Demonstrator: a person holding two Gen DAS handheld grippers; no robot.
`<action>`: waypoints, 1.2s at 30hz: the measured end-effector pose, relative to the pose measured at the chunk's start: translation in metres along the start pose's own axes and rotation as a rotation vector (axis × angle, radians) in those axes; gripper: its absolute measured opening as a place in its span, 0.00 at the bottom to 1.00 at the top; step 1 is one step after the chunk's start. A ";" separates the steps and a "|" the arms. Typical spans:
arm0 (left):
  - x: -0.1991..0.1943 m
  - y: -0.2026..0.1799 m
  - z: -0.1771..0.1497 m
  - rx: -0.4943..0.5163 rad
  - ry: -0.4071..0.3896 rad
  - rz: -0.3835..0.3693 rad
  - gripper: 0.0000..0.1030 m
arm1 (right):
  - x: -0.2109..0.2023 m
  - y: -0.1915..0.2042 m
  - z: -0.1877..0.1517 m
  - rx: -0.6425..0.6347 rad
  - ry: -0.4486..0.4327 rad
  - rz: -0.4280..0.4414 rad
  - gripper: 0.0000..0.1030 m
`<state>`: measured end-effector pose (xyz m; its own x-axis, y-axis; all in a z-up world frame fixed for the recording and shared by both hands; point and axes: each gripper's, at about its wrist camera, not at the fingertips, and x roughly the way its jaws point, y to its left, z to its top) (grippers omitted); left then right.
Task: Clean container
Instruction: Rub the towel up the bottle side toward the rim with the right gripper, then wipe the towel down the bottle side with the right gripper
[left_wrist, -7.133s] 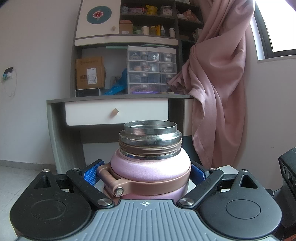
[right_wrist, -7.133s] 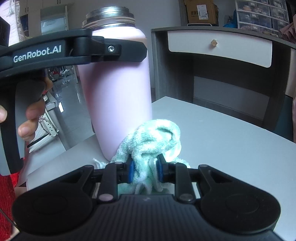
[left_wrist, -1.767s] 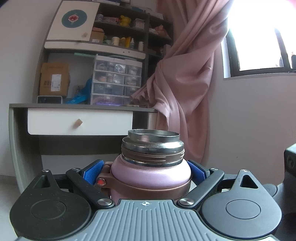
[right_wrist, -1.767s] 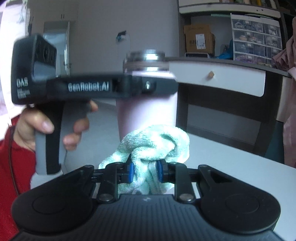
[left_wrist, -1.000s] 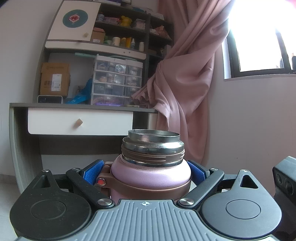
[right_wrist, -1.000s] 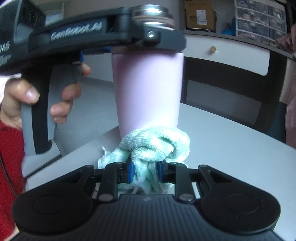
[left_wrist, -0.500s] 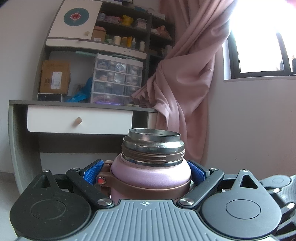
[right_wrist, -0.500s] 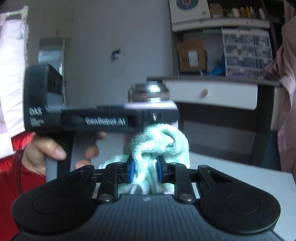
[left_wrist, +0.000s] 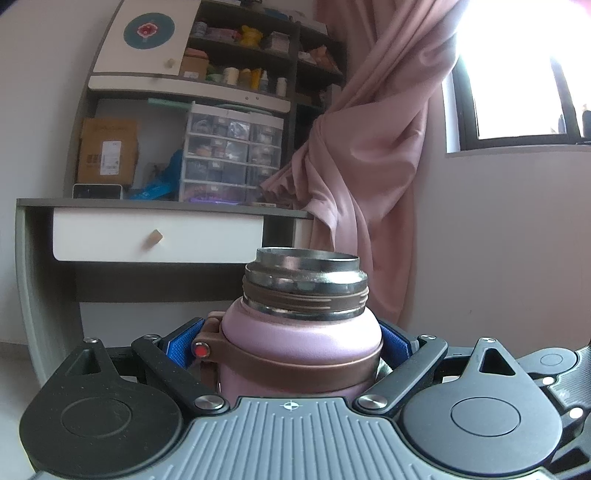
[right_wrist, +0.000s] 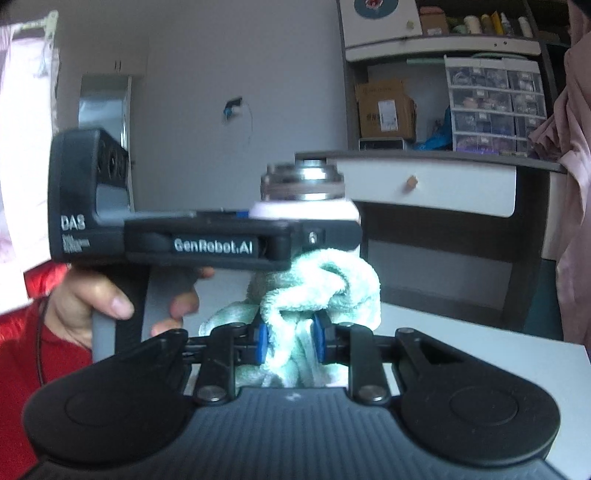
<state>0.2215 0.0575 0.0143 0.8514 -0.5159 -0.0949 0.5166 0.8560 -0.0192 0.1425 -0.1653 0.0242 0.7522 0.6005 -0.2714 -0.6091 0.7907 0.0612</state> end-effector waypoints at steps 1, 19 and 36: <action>0.000 0.001 0.000 -0.002 0.000 0.000 0.92 | 0.001 0.001 -0.001 -0.004 0.011 0.000 0.23; 0.000 0.002 0.006 -0.015 -0.002 0.002 0.92 | 0.035 -0.001 -0.026 0.007 0.261 0.038 0.24; -0.002 0.005 0.004 -0.017 0.000 -0.005 0.92 | 0.003 -0.015 -0.002 0.041 0.086 0.062 0.24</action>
<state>0.2227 0.0632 0.0182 0.8486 -0.5206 -0.0947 0.5196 0.8536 -0.0365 0.1534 -0.1751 0.0208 0.6884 0.6370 -0.3469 -0.6415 0.7579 0.1187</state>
